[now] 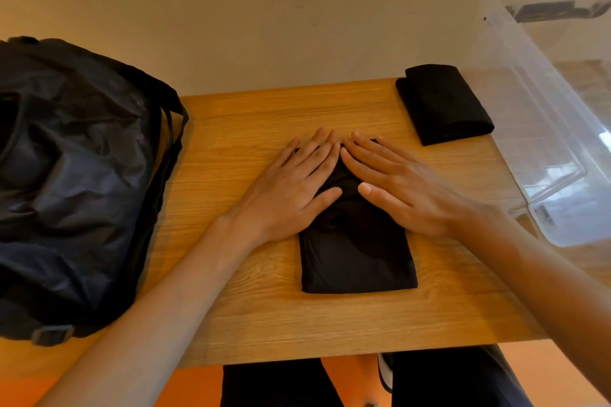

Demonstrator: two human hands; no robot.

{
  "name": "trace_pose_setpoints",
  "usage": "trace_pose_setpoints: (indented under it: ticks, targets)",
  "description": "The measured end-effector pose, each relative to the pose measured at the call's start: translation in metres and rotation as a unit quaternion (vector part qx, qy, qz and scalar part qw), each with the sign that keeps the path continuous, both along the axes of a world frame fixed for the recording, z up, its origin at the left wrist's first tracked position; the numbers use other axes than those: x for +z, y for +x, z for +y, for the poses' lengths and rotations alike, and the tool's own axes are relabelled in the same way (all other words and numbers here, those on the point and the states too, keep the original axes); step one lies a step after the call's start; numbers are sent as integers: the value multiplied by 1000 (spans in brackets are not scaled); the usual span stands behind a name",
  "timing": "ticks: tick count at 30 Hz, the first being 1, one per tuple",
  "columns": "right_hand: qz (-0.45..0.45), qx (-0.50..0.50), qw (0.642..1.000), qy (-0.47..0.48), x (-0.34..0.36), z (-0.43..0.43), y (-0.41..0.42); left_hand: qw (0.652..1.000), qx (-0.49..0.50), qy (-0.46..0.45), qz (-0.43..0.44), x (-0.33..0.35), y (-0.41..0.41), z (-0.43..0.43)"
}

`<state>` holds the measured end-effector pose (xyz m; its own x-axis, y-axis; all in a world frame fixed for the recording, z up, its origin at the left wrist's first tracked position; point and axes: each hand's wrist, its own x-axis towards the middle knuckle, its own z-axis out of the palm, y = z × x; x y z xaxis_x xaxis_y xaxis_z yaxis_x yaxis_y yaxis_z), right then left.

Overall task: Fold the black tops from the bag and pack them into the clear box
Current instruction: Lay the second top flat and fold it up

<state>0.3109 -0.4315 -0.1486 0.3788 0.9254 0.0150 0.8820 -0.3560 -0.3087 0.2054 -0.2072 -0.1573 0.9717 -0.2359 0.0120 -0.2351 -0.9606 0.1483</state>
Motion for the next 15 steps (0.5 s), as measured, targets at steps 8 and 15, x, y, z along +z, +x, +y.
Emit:
trace_pose_setpoints:
  ticks: [8, 15]
  targets:
    - [38, -86, 978, 187, 9, 10, 13, 981, 79, -174, -21, 3, 12, 9]
    - [88, -189, 969, 131, 14, 29, 33, 968, 167, -163, -93, 8, 9, 8]
